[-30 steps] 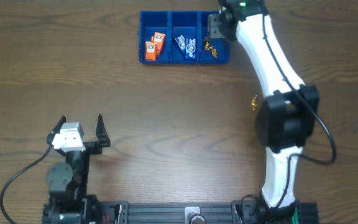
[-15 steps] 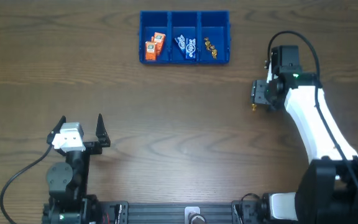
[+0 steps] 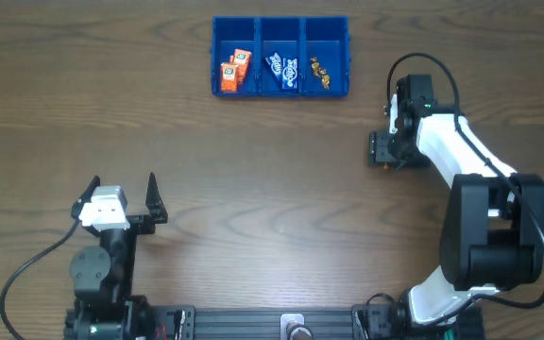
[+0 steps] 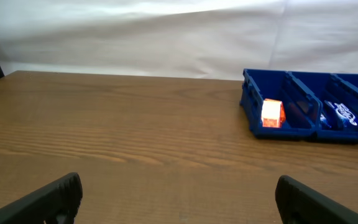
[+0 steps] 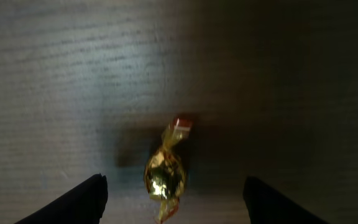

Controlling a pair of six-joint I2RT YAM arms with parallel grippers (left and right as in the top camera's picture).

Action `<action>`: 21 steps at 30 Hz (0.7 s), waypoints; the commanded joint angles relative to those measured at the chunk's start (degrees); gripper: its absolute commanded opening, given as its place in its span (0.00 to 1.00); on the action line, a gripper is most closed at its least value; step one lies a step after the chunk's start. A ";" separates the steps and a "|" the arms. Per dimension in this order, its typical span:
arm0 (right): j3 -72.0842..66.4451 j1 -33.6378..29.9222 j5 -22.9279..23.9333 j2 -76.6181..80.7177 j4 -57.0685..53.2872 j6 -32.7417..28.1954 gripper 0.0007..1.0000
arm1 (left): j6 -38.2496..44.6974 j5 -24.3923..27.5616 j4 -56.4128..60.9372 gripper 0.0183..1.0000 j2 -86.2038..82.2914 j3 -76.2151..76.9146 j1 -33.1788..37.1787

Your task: Sort Candies Into Trays

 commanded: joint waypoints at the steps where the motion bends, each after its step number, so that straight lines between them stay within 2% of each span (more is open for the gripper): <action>1: -0.24 -0.13 -0.42 0.96 1.75 -1.64 0.73 | 0.20 -0.35 -1.95 1.00 -0.26 -1.29 0.33; 7: -0.11 -0.20 -0.48 2.56 2.40 -2.27 0.72 | 0.20 -0.35 -1.95 1.00 -0.26 -1.29 0.35; 12: -0.13 -0.20 -0.48 3.21 2.51 -2.25 0.56 | 0.20 -0.35 -1.95 1.00 -0.26 -1.29 0.33; 17: -0.13 -0.20 -0.98 3.37 2.78 -2.23 0.32 | 0.20 -0.35 -1.95 1.00 -0.26 -1.29 0.33; 21: -0.11 -0.20 -2.45 3.37 2.64 -2.21 0.21 | 0.20 -0.35 -1.95 1.00 -0.26 -1.29 0.33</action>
